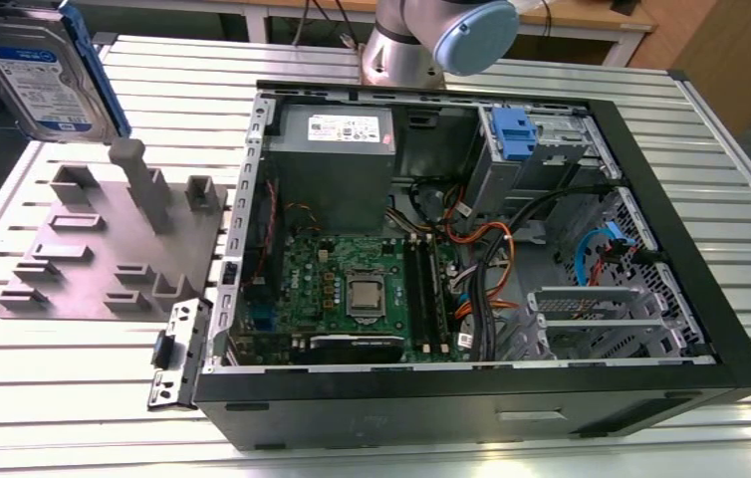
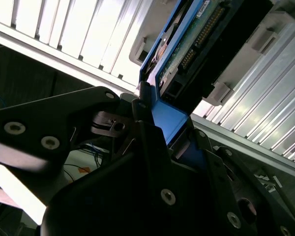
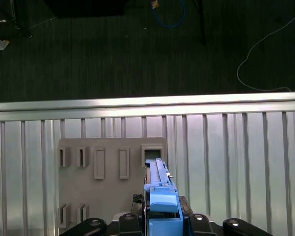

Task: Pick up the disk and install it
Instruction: 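Pick up the disk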

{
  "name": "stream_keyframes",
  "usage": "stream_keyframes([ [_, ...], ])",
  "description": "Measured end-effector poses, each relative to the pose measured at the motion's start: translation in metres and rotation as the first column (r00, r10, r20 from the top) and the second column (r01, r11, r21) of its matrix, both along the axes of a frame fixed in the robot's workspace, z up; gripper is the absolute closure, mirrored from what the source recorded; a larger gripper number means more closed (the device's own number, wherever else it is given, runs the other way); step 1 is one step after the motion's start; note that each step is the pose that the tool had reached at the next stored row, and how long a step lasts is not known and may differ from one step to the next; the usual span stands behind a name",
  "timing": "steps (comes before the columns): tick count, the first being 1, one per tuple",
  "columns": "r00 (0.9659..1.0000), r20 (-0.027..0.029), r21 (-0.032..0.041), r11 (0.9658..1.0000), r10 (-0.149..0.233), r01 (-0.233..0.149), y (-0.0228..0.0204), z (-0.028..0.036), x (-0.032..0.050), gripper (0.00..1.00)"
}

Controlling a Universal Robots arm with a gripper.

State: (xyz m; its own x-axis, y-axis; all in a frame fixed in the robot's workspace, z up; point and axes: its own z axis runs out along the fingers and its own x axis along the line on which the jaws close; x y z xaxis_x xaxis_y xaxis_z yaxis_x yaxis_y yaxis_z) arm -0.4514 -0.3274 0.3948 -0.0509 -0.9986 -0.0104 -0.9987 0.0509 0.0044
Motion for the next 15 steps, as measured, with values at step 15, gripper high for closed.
stream_keyframes([
  [15, 1.0000, 0.0000, 0.0000, 1.0000, 0.000, 0.000, 0.0000, 0.0056, 0.0000, 0.64],
])
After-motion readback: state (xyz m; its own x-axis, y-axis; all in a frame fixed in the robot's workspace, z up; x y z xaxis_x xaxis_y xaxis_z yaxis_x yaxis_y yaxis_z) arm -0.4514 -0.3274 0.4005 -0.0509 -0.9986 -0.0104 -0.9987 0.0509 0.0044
